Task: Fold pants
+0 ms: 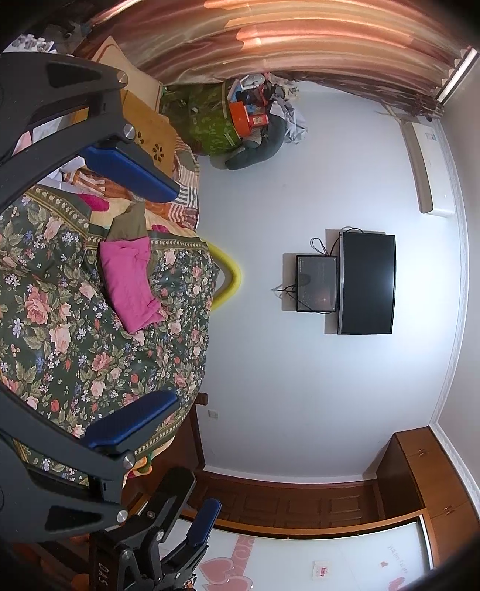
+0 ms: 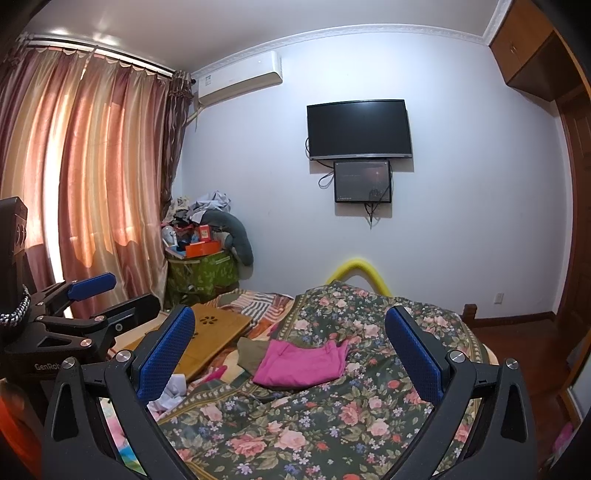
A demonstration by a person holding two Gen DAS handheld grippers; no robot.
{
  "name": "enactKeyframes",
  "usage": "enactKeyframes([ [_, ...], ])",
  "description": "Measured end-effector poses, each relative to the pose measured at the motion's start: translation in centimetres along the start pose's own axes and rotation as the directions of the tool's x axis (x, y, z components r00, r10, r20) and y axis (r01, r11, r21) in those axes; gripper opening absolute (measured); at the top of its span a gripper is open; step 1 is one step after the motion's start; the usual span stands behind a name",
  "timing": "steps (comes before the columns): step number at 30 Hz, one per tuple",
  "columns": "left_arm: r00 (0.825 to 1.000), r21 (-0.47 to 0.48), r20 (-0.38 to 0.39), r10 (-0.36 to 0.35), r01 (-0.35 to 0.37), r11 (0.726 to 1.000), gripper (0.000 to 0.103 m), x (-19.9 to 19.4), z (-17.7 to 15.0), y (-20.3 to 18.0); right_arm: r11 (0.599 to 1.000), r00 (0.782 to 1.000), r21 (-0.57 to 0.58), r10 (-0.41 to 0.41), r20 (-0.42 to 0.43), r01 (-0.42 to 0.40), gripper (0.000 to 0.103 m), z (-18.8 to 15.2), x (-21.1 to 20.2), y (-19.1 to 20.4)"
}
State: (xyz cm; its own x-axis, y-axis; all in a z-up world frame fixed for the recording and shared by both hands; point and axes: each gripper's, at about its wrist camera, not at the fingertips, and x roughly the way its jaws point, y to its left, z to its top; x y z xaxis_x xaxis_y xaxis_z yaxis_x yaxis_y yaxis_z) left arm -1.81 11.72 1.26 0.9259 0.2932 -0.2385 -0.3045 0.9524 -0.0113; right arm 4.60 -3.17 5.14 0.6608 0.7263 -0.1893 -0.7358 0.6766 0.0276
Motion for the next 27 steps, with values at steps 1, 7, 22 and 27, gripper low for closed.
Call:
enactKeyframes([
  [1,1.0,0.002,0.0,-0.001,0.001,1.0,0.103,0.01,0.04,-0.09,1.0,1.0,-0.001,-0.001,-0.002,0.001,0.102,-0.04,0.03,0.04],
  [7,1.0,0.005,0.003,-0.004,0.004,1.0,0.103,0.0,0.13,-0.2,1.0,1.0,0.0,-0.002,-0.004,0.002,0.102,-0.07,0.13,0.09],
  [22,1.0,-0.001,-0.009,-0.015,0.015,1.0,0.103,0.13,0.16,-0.33,1.0,1.0,0.008,-0.002,-0.008,0.002,0.102,-0.22,0.26,0.24],
  [27,1.0,-0.011,-0.013,-0.016,0.015,1.0,0.103,0.29,0.12,-0.14,1.0,1.0,0.012,-0.004,-0.01,0.004,0.102,-0.29,0.39,0.13],
])
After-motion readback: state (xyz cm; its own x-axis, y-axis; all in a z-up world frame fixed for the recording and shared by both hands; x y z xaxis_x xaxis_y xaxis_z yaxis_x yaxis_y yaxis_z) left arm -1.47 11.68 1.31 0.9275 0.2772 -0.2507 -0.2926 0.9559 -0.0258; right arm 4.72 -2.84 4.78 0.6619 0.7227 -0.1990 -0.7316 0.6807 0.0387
